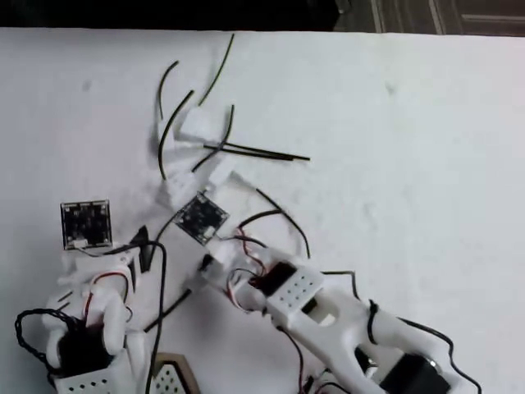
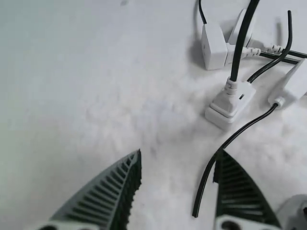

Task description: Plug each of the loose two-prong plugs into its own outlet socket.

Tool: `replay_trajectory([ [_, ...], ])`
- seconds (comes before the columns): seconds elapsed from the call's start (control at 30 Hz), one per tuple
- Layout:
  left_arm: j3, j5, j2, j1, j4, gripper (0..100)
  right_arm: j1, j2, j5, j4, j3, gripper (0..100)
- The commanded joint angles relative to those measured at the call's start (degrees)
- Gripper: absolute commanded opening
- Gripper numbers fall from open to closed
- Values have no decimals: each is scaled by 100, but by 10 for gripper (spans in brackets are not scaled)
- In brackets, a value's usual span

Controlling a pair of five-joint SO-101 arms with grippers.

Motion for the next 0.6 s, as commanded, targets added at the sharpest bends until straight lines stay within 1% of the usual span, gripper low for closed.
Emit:
replay_trajectory([
  [0.0, -26, 18, -4, -40, -97, 253, -84, 532, 97, 479, -387, 17],
  [0.13, 9, 18, -4, -40, -114, 253, -75, 831, 114, 646, -554, 17],
  [0.2, 26, 18, -4, -40, -123, 254, -75, 831, 149, 664, -554, 17],
  [0.33, 26, 18, -4, -40, -123, 255, -101, 822, 448, 655, -554, 17],
  [0.43, 26, 9, -4, -40, -105, 256, -163, 673, 466, 708, -554, 19],
  [0.5, 9, -149, -4, -31, -70, 269, -189, 268, 431, 1042, -563, 53],
  [0.57, 18, -308, -4, -31, -62, 299, -189, -347, 387, 1490, -571, 146],
])
